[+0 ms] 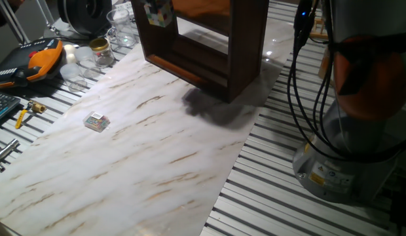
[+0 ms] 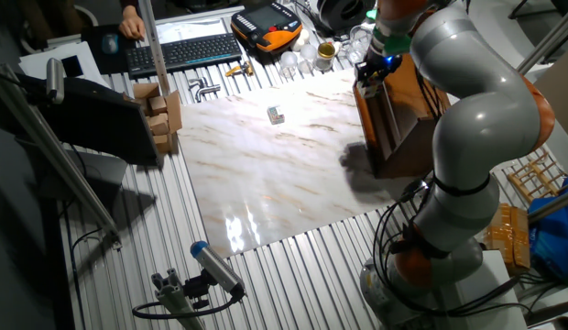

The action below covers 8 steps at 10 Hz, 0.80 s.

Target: Put the object on the shelf

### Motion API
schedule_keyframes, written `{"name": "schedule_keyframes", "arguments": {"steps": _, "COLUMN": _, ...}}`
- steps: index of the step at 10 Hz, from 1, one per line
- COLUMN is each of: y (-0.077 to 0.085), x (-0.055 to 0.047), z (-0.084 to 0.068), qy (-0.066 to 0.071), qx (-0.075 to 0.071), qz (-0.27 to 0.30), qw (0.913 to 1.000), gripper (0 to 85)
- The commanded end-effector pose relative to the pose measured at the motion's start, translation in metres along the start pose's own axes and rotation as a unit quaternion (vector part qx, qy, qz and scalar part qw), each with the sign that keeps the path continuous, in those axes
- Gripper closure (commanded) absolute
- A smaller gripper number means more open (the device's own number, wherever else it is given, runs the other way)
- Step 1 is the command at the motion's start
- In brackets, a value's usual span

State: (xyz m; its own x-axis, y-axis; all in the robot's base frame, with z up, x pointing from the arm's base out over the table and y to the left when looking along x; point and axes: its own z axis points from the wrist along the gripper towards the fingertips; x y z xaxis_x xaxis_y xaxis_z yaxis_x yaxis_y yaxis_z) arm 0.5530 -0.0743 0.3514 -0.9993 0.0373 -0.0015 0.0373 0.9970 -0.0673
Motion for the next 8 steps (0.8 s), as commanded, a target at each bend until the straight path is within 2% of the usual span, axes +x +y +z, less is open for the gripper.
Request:
{"name": "schedule_keyframes", "arguments": {"steps": 1, "y": -0.003, "x": -0.001, "z": -0.001, "qy": 0.0, "qx": 0.0, "qz": -0.004, "qw": 1.0, "gripper": 85.0}}
{"name": "schedule_keyframes", "arguments": {"steps": 8, "y": -0.028, "x": -0.007, "z": -0.003, "qy": 0.002, "qx": -0.011, "qz": -0.025, "qw": 0.9996, "gripper": 85.0}}
